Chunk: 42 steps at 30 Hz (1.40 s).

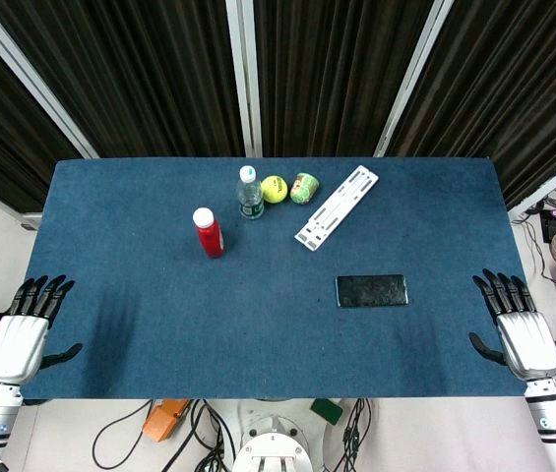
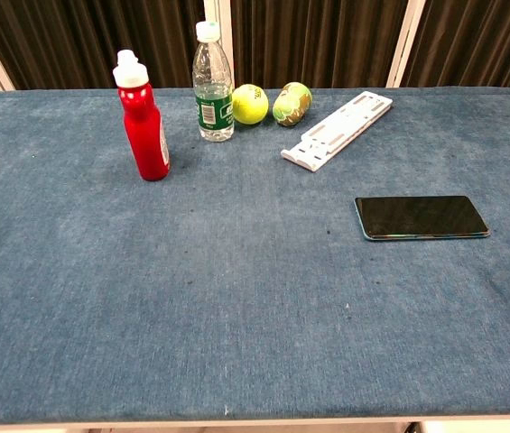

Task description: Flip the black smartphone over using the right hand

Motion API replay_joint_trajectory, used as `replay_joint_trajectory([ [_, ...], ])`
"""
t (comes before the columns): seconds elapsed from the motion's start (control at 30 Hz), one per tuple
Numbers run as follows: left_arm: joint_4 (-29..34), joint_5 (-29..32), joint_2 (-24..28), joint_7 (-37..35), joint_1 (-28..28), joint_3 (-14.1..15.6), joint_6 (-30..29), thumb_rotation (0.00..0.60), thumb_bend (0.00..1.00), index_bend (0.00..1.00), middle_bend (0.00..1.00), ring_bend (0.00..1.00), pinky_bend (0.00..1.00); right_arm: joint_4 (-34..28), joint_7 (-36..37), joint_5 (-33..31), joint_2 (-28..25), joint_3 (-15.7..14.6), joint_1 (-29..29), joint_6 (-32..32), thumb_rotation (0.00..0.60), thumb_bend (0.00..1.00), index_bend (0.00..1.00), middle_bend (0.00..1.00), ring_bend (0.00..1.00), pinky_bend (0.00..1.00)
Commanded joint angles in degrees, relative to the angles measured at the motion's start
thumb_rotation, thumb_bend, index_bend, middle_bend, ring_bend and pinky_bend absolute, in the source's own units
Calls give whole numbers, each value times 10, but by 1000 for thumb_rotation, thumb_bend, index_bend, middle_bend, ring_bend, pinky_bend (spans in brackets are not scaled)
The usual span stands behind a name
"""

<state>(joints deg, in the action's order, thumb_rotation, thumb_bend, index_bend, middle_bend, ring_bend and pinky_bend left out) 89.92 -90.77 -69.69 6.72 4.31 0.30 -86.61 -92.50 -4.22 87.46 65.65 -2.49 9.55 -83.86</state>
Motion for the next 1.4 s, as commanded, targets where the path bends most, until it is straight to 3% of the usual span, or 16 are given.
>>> replay_joint_trajectory([
  [0.03,2,8,2,-1,3,-3,8,600,129,94,59,28,15,-8,-19,-6,13,9,4,11,600,403,52,58,0,15],
  [0.3,3,7,0,-2,10,-2,18,600,129,93,59,28,15,-4,-71,-49,85,39,70,131,600,389,181,58,0,80],
  [0.47,2,10,-2,-6,10,-3,19,600,129,94,59,29,15,17,-140,-117,142,69,125,219,600,388,246,58,0,4],
  [0.63,-2,16,-3,-10,10,-3,21,600,129,94,59,28,15,39,-190,-181,187,90,160,264,600,388,276,58,0,0],
  [1.4,-12,34,-4,-15,10,-6,29,600,129,93,59,28,15,93,-240,-278,233,99,219,308,600,389,316,59,0,0],
])
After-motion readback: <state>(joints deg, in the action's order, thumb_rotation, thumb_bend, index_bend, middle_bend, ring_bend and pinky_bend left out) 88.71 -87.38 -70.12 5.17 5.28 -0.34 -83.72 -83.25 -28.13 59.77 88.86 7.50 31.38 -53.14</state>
